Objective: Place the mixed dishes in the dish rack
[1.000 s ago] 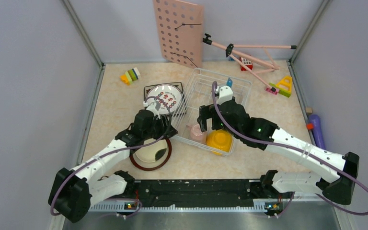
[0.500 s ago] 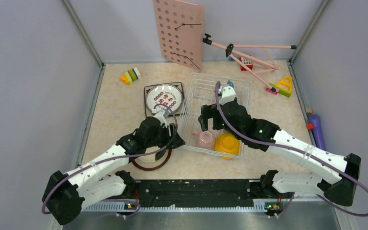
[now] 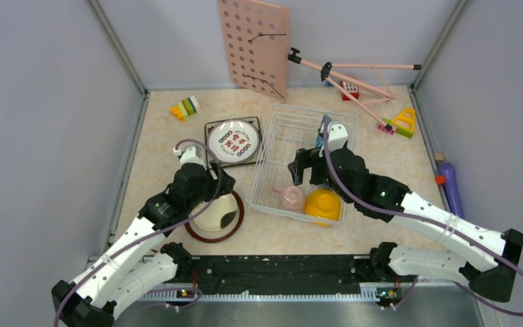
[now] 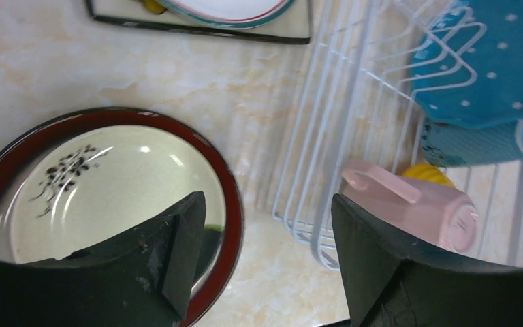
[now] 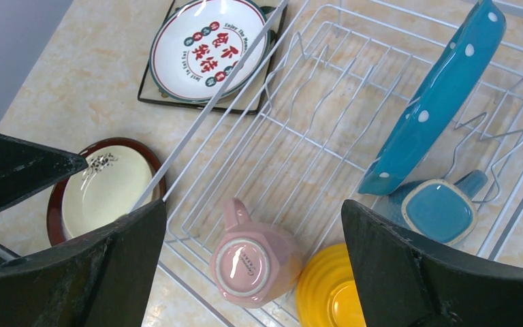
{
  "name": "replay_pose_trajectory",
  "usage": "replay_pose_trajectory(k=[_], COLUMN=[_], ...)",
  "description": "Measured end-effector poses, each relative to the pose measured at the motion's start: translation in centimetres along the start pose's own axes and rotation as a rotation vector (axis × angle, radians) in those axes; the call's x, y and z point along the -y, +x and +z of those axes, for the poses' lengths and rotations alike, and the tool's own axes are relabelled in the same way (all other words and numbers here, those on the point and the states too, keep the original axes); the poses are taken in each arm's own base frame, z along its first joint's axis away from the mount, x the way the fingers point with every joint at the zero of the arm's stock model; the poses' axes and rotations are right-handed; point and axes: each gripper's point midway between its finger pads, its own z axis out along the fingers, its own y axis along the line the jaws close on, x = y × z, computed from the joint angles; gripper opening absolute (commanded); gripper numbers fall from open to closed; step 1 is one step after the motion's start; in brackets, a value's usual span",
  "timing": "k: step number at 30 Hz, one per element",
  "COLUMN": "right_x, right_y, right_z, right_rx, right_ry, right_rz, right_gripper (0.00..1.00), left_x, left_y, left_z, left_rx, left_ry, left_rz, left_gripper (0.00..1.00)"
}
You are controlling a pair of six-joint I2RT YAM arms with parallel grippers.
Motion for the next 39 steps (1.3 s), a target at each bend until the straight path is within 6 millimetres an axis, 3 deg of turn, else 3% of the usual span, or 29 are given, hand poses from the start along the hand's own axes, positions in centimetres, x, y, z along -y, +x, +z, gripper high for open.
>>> replay_pose_trajectory(k=[4, 9, 14, 21, 29, 33, 39], right_x=[0.5, 1.4, 1.9, 1.6, 1.6, 1.6, 1.6], right_y=[0.2, 1.1, 1.5, 1.1, 1.2, 1.2, 1.2], right_z=[-0.1, -0.2, 0.0, 0.1, 0.2, 0.2, 0.5], right_rx=[0.006, 0.006, 0.001, 0.008, 0.001, -0.001, -0.004], right_ry=[0.008, 0.020, 0.021, -0.005, -0.015, -0.017, -0.020], right_rz=[-0.004, -0.007, -0.003, -0.001, -0.015, -0.020, -0.018], right_gripper=[0.96, 0.96, 0.97, 0.96, 0.96, 0.96, 0.96], left_x=[-3.2, -8.1, -10.8, -10.4, -12.6, -11.7, -10.4], left_y=[0.9, 1.8, 2.6, 2.1, -0.5, -1.7, -5.3], left_z=[0.4, -0.6, -2.0, 0.9, 6.4, 8.7, 10.9], left_rx=[0.001, 0.042, 0.081, 0.063, 0.024, 0.007, 0.055], left_ry=[-0.141, -0.379, -0.486, -0.361, -0.346, -0.311, -0.266], left_rz=[-0.081, -0.207, -0.256, -0.262, -0.353, -0.350, -0.347], left_gripper=[0.70, 0.70, 0.70, 0.68, 0.56, 0.54, 0.53])
